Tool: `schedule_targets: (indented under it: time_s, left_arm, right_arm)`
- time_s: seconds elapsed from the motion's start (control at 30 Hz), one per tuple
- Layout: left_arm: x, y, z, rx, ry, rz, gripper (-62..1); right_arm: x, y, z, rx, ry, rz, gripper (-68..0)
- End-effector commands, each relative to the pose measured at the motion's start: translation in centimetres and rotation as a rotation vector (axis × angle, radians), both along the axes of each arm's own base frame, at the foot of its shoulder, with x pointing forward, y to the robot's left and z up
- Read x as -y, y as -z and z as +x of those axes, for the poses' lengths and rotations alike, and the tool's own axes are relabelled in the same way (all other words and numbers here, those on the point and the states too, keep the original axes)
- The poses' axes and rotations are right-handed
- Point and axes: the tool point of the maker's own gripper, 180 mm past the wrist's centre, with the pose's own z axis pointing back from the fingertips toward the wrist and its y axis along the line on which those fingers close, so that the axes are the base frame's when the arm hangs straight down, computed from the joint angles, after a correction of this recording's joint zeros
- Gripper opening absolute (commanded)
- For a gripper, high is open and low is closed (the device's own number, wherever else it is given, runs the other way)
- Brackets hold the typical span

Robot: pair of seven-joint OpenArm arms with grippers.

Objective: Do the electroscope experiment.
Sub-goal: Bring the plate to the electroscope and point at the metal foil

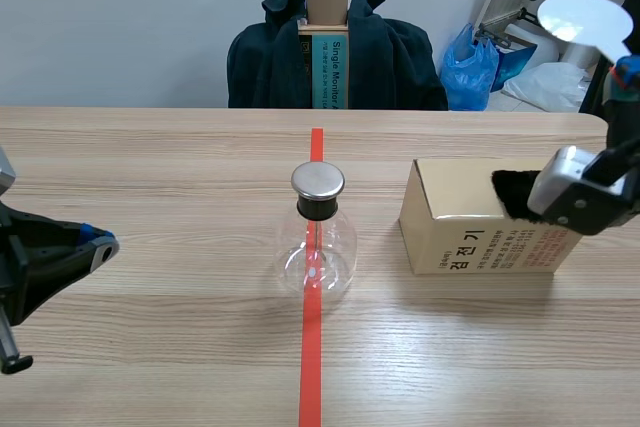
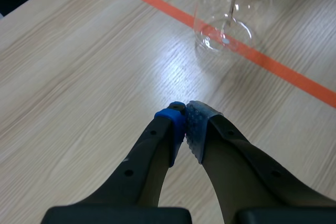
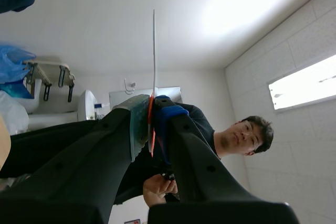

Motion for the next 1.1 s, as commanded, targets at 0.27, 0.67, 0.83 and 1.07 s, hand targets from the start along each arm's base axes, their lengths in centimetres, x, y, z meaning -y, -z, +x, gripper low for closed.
schedule_targets:
  time_s: [0.27,0.67,0.83,1.07]
  left_arm:
    - [5.3,3.5,2.5,-0.037,0.044,-0.176,-57.9]
    - [8.9,6.5,3.8,-0.062,0.055,-0.216,-57.9]
    - [9.4,6.4,4.1,-0.041,0.032,-0.242,-57.9]
    - [9.5,6.1,4.3,-0.024,0.021,-0.256,-57.9]
  right_arm:
    - [0.4,-4.6,0.1,0.125,-0.04,0.028,-66.7]
    - [0.5,-4.6,0.1,0.125,-0.035,0.038,-66.7]
    - [0.3,-4.6,0.1,0.124,-0.045,0.035,-66.7]
    - [-0.7,-5.3,0.4,0.145,-0.095,0.03,-66.7]
